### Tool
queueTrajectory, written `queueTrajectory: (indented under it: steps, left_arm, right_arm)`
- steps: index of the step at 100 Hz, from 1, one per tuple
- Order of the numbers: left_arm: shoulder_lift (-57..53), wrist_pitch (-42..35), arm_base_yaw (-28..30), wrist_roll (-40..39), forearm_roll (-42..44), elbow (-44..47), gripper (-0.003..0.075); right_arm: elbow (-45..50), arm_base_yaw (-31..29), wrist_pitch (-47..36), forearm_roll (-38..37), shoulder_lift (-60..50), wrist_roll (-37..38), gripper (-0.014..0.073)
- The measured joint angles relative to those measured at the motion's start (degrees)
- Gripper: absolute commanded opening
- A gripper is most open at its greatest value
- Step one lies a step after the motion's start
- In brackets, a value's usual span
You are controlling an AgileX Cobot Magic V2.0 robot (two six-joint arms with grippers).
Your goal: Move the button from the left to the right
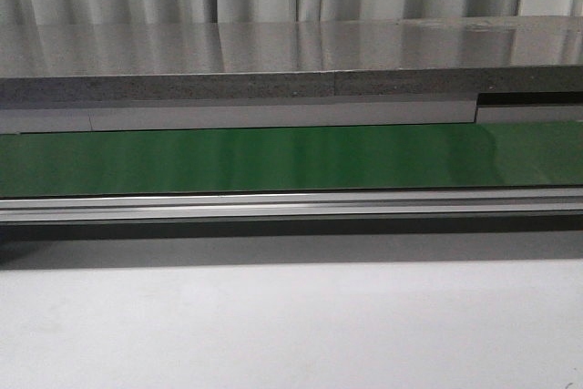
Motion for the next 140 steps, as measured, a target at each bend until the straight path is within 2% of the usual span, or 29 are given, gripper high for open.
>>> queueTrajectory:
  steps: [21,44,73,140]
  left_arm:
    - [-7.3,0.0,-0.1,-3.9,2.3,5.5,-0.002]
    - [-7.6,-0.7,-1.1,-4.6,3.8,8.8,-0.002]
    - [-7.6,-3.6,-2.3,-4.7,4.0,8.8,-0.002]
    - [-7.6,-5.1,-2.3,-4.7,4.2,8.8,-0.002]
  right_arm:
    - [0.0,0.0,0.0,0.0,0.0,0.0,-0.0068]
    - [0.0,0.0,0.0,0.0,0.0,0.0,-0.0068]
    - [0.0,0.0,0.0,0.0,0.0,0.0,-0.0068]
    - [0.0,0.0,0.0,0.0,0.0,0.0,-0.0068]
